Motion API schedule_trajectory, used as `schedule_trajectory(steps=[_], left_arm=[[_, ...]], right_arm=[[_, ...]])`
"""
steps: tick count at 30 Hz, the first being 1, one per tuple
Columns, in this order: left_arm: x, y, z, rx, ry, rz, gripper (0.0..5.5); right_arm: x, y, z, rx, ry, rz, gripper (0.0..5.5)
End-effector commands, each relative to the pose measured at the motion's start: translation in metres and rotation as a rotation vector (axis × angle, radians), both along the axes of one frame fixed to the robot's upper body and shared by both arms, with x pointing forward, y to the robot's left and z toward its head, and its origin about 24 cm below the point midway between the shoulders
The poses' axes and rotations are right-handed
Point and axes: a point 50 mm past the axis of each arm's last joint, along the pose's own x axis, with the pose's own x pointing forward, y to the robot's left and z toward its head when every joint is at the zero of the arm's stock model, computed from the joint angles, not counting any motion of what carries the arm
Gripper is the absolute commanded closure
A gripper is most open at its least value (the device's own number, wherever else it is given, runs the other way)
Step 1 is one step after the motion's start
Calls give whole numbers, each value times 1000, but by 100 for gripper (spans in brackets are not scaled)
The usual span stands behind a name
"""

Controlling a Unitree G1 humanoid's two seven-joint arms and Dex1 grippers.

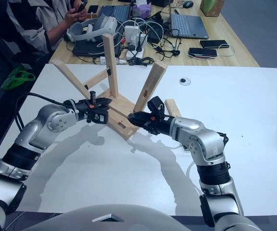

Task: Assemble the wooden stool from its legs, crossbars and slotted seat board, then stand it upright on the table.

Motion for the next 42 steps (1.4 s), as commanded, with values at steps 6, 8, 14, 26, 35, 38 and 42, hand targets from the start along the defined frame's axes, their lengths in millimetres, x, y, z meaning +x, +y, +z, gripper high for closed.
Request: schedule_trajectory(steps=[6,8,14,26,35,38,42], left_arm=[[-4,8,-4,-15,35,28,511],[-7,12,-8,-53,83,63,511],[-24,15,14,-580,591,141,511],[-39,-20,57,-960,1221,-122,511],[-44,-23,49,-928,1230,-104,511],[-44,-24,49,-927,1227,-108,511],[-44,-25,51,-925,1228,-118,511]], right_arm=[[9,-16,20,193,-36,-107,311],[10,-26,27,253,-47,-120,265],[13,-70,49,289,-47,20,161],[13,-14,88,442,-58,459,149],[18,-14,105,589,-7,449,312],[15,-12,102,582,11,470,363],[12,-11,97,564,30,485,424]])
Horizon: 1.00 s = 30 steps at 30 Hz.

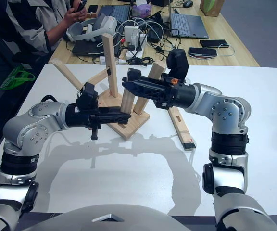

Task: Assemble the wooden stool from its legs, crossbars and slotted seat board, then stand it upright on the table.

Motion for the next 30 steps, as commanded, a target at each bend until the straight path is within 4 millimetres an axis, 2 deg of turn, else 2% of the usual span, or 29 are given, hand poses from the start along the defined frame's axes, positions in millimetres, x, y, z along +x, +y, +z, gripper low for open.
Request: schedule_trajectory(steps=[1,4,9,10,14,17,22,25,30], left_arm=[[-1,0,2,15,-18,-3,511],[-3,0,2,17,-16,-21,511],[-1,1,3,14,-8,-8,511],[2,2,2,16,9,16,475],[5,2,4,1,22,48,416],[4,5,0,14,23,85,407],[0,15,-13,11,44,197,407],[0,19,-13,-10,26,282,407],[4,19,-12,-35,-3,391,407]], right_arm=[[-4,2,1,-24,-8,37,433],[-5,2,-2,-36,-4,50,479],[-4,-1,-7,-55,6,54,484],[-3,-2,-8,-58,8,44,485],[3,-8,-10,-58,12,-15,503],[5,-22,-11,-51,25,-90,508],[-2,-59,-28,-96,87,-281,510],[-4,-79,-44,-191,111,-436,510],[10,-97,-70,-332,84,-732,510]])
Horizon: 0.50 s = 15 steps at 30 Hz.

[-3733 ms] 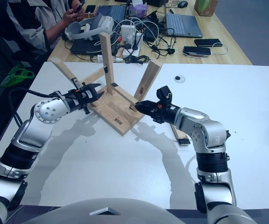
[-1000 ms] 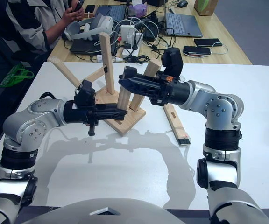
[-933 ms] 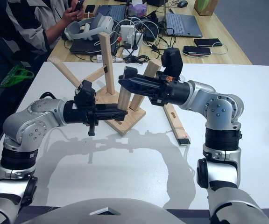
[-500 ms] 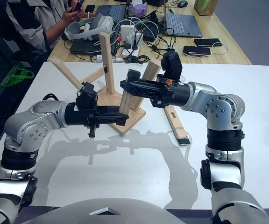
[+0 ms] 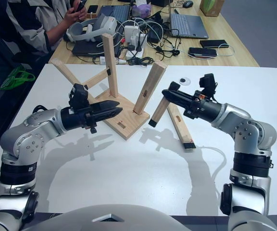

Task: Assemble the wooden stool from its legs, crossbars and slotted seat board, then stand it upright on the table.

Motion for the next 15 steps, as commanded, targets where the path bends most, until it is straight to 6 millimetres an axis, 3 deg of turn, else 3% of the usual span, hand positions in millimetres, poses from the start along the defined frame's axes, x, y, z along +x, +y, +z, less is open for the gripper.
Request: schedule_trajectory(steps=[1,4,7,9,15], left_arm=[[1,-1,2,1,-31,63,407],[0,-3,1,11,-30,78,407],[0,-3,-2,32,-33,88,407],[-1,-3,-3,38,-34,92,407],[0,-2,-4,43,-41,104,407]], right_arm=[[11,-10,-17,-108,-24,-191,510],[17,-17,-27,-168,-23,-280,510],[5,-7,-23,-82,16,-145,510],[1,0,-25,-119,-8,-117,510],[29,-18,-36,-338,-155,-489,510]])
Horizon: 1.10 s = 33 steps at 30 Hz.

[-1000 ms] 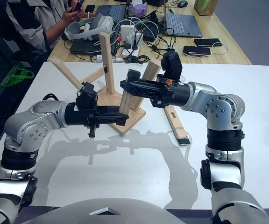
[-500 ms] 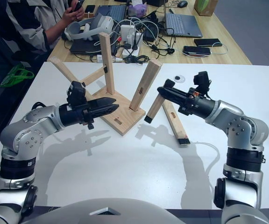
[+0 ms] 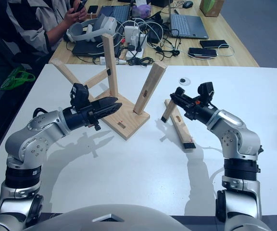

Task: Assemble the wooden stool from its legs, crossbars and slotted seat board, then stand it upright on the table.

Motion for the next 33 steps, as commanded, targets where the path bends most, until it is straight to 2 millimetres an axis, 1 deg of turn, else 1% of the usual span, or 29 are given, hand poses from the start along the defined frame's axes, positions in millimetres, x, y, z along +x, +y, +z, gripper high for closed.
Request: schedule_trajectory(steps=[1,4,6,11,16,23,26,28,31,33], left_arm=[[1,1,1,21,-17,13,407],[0,2,1,24,-19,16,407],[0,3,1,26,-20,22,407],[-1,5,1,25,-24,38,407],[-2,5,0,23,-23,53,407],[-3,5,-1,22,-27,70,407],[-1,5,1,3,-41,93,407],[1,5,4,-17,-49,114,407],[2,6,6,-23,-60,126,407],[3,7,7,-20,-65,130,407]], right_arm=[[11,-7,-3,-62,-72,-145,510],[9,-7,-14,-69,-56,-158,510],[6,-9,-17,-77,-51,-174,510],[-1,-16,-14,-95,-53,-202,510],[-14,-16,-16,-102,-26,-204,510],[-23,-15,-22,-109,12,-206,510],[-24,-14,-32,-108,29,-227,510],[-27,-12,-43,-114,43,-232,510],[-37,-10,-65,-150,59,-221,510],[-43,-10,-76,-176,60,-221,510]])
